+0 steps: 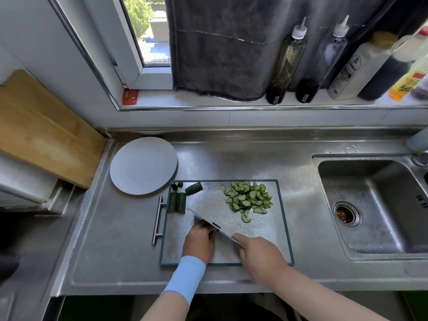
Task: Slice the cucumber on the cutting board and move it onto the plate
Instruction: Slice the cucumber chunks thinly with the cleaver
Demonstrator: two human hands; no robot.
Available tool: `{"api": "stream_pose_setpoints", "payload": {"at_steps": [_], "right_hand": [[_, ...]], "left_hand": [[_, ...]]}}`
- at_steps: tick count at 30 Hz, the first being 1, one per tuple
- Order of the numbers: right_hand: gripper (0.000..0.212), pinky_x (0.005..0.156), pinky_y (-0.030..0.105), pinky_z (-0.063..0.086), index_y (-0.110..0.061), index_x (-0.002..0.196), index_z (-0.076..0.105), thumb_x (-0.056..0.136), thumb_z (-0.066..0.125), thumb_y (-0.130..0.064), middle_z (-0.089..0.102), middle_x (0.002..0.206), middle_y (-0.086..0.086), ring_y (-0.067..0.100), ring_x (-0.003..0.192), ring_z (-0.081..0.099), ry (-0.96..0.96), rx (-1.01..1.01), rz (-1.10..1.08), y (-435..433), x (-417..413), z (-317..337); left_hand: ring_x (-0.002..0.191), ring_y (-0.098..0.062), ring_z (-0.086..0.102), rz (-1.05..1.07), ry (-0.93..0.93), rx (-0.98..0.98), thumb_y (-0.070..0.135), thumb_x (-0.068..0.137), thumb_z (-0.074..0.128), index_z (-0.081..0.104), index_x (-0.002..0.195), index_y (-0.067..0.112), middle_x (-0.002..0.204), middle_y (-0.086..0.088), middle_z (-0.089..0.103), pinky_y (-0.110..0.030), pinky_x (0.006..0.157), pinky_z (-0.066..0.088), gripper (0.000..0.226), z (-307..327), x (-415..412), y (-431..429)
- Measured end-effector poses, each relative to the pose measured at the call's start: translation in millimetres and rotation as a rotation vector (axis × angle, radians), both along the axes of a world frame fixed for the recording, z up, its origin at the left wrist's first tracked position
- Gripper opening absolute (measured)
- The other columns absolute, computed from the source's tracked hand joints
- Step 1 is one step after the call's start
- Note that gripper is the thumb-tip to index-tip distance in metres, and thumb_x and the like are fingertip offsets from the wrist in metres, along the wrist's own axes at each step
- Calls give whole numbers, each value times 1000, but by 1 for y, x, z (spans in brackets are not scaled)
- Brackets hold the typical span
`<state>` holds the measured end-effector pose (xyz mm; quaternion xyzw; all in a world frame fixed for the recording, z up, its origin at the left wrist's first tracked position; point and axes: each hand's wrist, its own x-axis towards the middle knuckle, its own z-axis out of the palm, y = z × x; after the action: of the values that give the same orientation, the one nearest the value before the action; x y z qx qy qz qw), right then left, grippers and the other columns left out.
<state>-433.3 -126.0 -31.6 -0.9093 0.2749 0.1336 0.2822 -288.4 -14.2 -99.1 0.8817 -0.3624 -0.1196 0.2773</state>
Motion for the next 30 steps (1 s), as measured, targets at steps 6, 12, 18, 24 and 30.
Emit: {"api": "stream_pose_setpoints", "payload": {"at_steps": [6, 12, 18, 24, 30], "right_hand": [[34, 73, 37, 49, -30, 126, 57, 99, 38, -21, 69, 97, 6, 29, 89, 61, 32, 48, -11, -1, 22, -9], [30, 74, 37, 49, -26, 120, 59, 99, 37, -22, 68, 98, 6, 31, 91, 60, 42, 56, 0, -4, 33, -6], [25, 62, 34, 39, -29, 113, 57, 98, 38, -22, 68, 91, 3, 26, 78, 53, -7, -8, -31, -12, 14, -2], [26, 60, 33, 33, -29, 115, 57, 98, 38, -21, 62, 82, 0, 23, 71, 47, -24, -9, -55, -16, -7, 1], [28, 61, 33, 34, -27, 116, 58, 98, 38, -19, 57, 80, -2, 22, 72, 48, -18, 28, -65, -14, -4, -1]], "left_hand": [[68, -23, 65, 10, 34, -1, 4, 65, 83, 76, 75, 22, 81, -1, 68, -17, 61, 44, 22, -3, 0, 0], [71, -24, 65, 20, 50, 3, 6, 68, 82, 77, 75, 21, 81, -2, 68, -19, 62, 46, 17, -4, 1, -2], [86, -28, 63, 10, 64, 45, 11, 83, 69, 77, 85, 16, 97, -7, 69, -23, 73, 44, 10, 2, 7, -21], [92, -31, 62, 20, 38, 55, 9, 84, 66, 77, 89, 14, 101, -9, 70, -23, 76, 42, 13, 0, 6, -26], [90, -28, 63, 40, 49, 40, 9, 83, 69, 78, 87, 15, 98, -6, 70, -21, 75, 41, 11, 2, 5, -27]]}}
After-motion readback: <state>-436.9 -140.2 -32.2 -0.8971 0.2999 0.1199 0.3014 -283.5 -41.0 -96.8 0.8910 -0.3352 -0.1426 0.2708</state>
